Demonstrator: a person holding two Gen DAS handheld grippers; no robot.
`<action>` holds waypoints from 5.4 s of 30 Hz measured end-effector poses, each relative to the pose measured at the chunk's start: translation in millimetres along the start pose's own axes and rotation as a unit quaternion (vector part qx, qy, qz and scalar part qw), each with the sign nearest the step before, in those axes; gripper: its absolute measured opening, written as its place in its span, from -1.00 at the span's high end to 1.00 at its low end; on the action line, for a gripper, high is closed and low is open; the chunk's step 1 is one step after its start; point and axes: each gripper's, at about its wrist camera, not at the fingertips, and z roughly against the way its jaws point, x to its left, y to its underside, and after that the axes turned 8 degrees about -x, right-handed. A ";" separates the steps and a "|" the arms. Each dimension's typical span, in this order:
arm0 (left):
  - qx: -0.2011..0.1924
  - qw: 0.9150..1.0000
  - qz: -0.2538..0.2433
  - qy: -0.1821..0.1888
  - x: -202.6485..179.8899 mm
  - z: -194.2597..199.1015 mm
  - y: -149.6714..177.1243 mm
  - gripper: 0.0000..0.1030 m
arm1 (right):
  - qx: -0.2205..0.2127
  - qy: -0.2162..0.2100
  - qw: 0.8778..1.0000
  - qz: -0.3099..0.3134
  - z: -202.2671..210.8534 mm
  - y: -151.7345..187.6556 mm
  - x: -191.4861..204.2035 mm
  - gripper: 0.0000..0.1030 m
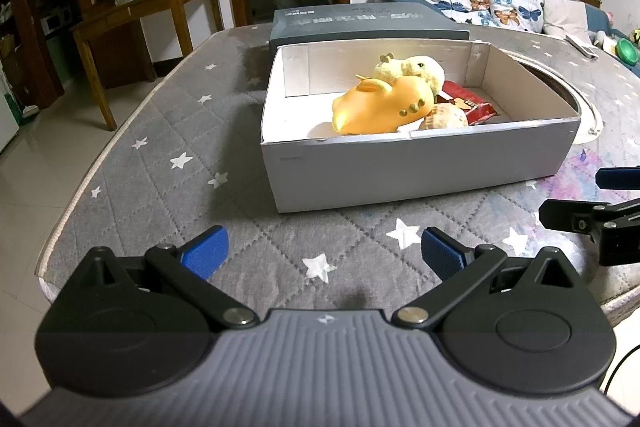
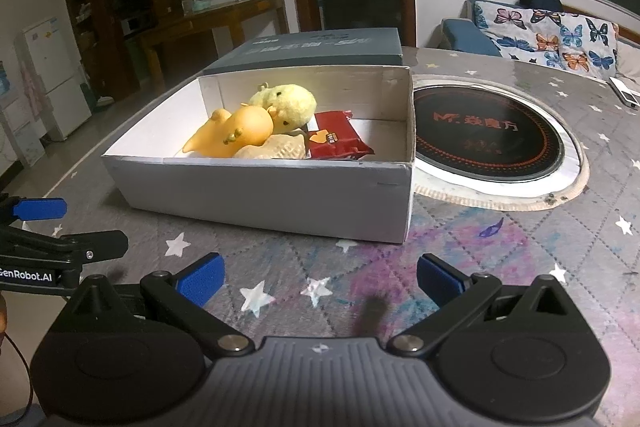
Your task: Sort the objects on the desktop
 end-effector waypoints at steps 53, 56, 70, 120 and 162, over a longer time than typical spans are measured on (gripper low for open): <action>0.026 0.995 0.044 -0.080 63.5 -35.9 -2.4 -1.00 | 0.000 0.080 0.996 -0.049 2.1 -4.4 -77.6 -1.00; 0.025 0.993 0.056 -0.104 80.0 -42.0 -4.9 -1.00 | -0.008 0.119 0.990 -0.070 3.9 -5.6 -105.8 -1.00; 0.002 0.978 0.088 -0.186 134.1 -86.2 -25.6 -1.00 | -0.033 0.261 0.954 -0.142 -9.4 -11.1 -211.5 -1.00; -0.011 0.983 0.121 -0.140 159.5 -190.6 -54.2 -1.00 | -0.035 0.338 0.929 -0.149 -63.0 -35.3 -282.2 -1.00; -0.011 0.983 0.121 -0.140 158.9 -190.3 -54.3 -1.00 | -0.035 0.338 0.929 -0.149 -66.8 -35.4 -277.6 -1.00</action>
